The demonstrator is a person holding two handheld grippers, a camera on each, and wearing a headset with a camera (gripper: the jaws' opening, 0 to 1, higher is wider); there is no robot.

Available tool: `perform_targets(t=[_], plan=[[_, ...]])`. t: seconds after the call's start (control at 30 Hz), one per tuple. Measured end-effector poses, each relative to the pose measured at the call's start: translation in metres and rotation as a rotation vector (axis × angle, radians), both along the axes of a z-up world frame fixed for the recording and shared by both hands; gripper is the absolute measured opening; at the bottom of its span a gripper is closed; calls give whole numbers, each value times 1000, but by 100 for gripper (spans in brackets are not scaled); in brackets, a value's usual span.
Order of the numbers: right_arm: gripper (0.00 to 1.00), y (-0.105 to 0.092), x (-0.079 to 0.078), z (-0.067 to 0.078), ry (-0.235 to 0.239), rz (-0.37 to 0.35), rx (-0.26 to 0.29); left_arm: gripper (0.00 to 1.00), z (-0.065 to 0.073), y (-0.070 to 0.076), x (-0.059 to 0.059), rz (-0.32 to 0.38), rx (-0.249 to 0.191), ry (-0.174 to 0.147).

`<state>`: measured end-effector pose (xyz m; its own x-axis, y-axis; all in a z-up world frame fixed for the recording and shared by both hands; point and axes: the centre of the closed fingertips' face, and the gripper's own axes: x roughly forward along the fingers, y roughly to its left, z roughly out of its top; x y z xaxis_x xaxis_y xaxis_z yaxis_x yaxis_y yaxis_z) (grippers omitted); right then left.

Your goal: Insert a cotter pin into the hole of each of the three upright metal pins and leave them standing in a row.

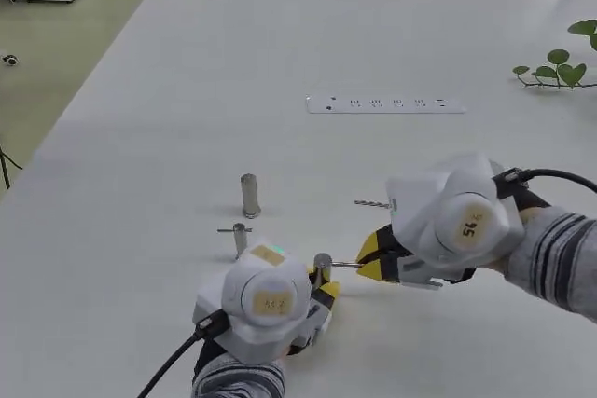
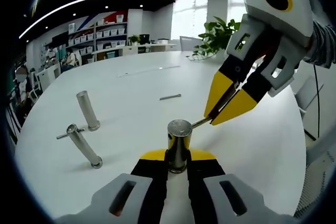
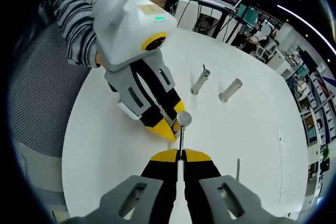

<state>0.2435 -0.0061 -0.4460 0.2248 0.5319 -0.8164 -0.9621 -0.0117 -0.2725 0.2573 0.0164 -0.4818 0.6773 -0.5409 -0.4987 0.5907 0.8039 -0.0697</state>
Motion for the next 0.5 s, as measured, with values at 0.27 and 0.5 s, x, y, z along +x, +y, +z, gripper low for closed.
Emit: perform_targets(t=[0.27, 0.5], plan=[[0, 9, 1, 0, -18, 19, 2, 10, -2, 0, 1, 10, -5, -7], [0, 12, 2, 0, -24, 27, -1, 10, -3, 0, 1, 24, 0, -9]])
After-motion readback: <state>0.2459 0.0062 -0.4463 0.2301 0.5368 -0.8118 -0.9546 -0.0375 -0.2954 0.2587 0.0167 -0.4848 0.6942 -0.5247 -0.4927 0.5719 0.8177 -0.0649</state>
